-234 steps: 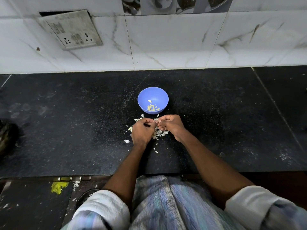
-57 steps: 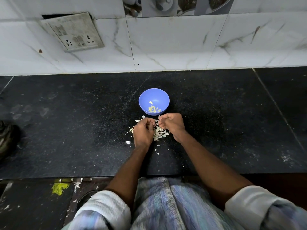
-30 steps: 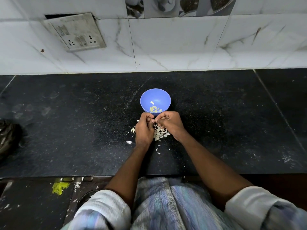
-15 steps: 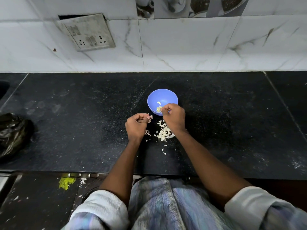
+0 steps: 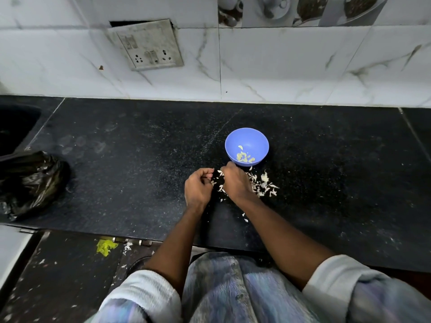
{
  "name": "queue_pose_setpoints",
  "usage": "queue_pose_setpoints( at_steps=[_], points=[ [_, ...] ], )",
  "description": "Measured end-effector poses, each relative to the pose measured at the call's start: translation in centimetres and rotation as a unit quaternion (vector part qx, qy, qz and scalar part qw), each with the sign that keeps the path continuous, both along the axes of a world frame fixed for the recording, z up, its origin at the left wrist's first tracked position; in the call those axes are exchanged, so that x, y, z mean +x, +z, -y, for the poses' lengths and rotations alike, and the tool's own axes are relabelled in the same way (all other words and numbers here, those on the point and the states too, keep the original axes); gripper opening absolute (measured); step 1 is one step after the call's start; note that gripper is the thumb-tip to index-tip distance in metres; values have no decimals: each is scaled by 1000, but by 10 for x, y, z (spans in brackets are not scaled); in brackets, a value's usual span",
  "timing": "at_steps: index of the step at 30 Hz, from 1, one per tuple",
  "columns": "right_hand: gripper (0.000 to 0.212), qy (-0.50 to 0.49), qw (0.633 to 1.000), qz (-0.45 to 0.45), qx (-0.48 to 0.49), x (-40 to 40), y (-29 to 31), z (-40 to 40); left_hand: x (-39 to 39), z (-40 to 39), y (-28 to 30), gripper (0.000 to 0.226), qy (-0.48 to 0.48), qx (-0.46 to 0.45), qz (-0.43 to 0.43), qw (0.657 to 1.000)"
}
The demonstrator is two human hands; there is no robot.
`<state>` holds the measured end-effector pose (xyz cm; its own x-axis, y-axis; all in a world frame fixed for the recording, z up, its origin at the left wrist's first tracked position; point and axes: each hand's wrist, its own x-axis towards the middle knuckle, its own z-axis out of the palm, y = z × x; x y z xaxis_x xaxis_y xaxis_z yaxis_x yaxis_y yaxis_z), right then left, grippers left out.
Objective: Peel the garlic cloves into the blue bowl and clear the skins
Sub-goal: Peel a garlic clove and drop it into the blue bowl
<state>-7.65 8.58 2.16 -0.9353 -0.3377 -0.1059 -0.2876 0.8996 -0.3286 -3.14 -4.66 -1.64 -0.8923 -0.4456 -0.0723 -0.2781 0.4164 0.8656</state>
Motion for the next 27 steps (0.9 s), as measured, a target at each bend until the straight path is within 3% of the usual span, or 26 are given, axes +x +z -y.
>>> queue_pose_setpoints(
  at_steps=[7,16,27],
  points=[
    [28,-17,999,6,-29,9,-10,-13,-7,6,8,39,-11,-4,0,1000],
    [31,-140,976,43,-162,12,-19,-18,-6,-8,9,35,-16,-10,33,999],
    [25,-152,971,67,-173,7,-20,-31,-47,-29,18,22,-99,-168,124,973]
  ],
)
